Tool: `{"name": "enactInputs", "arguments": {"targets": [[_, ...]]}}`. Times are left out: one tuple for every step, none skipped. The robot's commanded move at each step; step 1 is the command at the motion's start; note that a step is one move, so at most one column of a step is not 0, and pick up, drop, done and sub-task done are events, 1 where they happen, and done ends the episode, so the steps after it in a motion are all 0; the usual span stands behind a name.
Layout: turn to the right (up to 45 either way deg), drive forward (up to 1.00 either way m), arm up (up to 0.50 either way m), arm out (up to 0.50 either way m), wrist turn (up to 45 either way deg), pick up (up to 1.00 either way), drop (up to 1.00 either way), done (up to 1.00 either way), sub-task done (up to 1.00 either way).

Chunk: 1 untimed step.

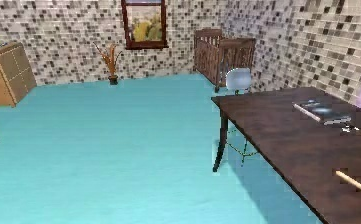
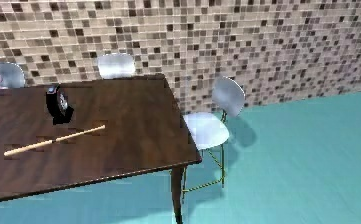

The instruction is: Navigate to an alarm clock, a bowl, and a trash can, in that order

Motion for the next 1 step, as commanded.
{"name": "enactInputs", "arguments": {"targets": [[45.0, 0.00, 0.00, 0.00, 0.0, 0.00, 0.00, 0.00, 0.00]]}}
